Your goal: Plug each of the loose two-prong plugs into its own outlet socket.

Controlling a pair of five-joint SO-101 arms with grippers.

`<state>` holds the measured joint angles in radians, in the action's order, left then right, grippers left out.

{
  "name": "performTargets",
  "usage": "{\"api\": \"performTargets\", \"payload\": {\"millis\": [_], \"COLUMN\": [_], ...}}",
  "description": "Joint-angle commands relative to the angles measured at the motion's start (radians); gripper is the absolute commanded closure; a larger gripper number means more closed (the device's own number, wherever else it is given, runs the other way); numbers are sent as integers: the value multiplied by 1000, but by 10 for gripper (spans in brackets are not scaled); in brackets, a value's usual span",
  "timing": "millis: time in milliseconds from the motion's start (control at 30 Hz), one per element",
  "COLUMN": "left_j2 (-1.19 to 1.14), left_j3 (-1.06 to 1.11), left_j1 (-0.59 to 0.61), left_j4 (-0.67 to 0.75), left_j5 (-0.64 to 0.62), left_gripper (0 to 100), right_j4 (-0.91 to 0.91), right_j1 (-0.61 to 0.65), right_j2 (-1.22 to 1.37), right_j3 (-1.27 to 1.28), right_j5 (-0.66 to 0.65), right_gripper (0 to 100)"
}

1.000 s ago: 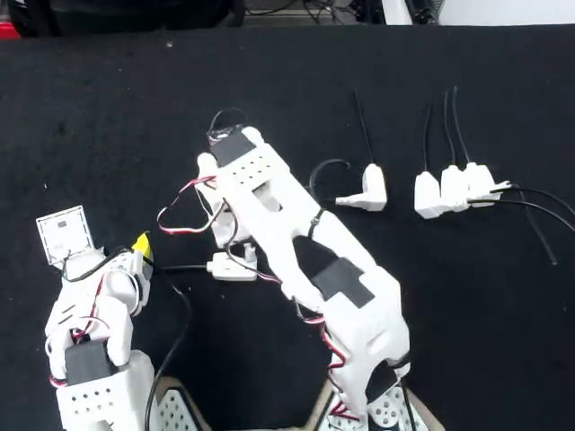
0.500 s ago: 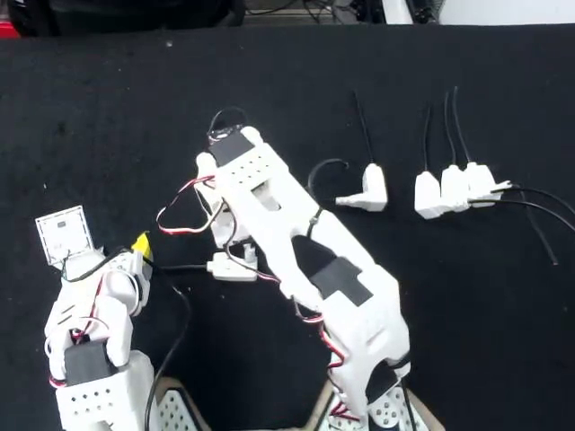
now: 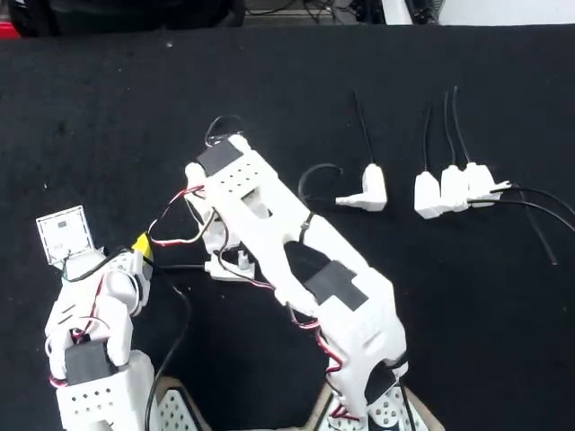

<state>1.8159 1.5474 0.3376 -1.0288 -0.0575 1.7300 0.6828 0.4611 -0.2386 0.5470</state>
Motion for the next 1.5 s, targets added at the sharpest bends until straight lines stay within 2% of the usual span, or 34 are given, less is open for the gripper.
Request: {"api": "performTargets", "payload": {"millis": [0,200,500,900,1300,1400,1467], "left_j2": [6,6,6,6,6,6,6], "left_j3": [-10,-10,-10,-10,-10,-12,-12], "left_j1": [2,4,7,8,8,8,8], "left_j4": [15,15,15,15,15,15,15], "left_j5": [-5,-5,-5,-3,-3,-3,-3], "left_gripper": [762,762,762,762,762,762,762], "right_j4": [31,31,31,35,37,37,37], "right_j1": [-8,-80,-78,-95,-91,-94,-95], "right_j2": [-24,99,197,189,-15,-16,-22], "right_j3": [1,-12,-58,-128,-54,-51,-53], "right_j5": [18,58,55,-123,-448,-615,-781], "right_gripper": [986,986,986,988,988,988,988]}}
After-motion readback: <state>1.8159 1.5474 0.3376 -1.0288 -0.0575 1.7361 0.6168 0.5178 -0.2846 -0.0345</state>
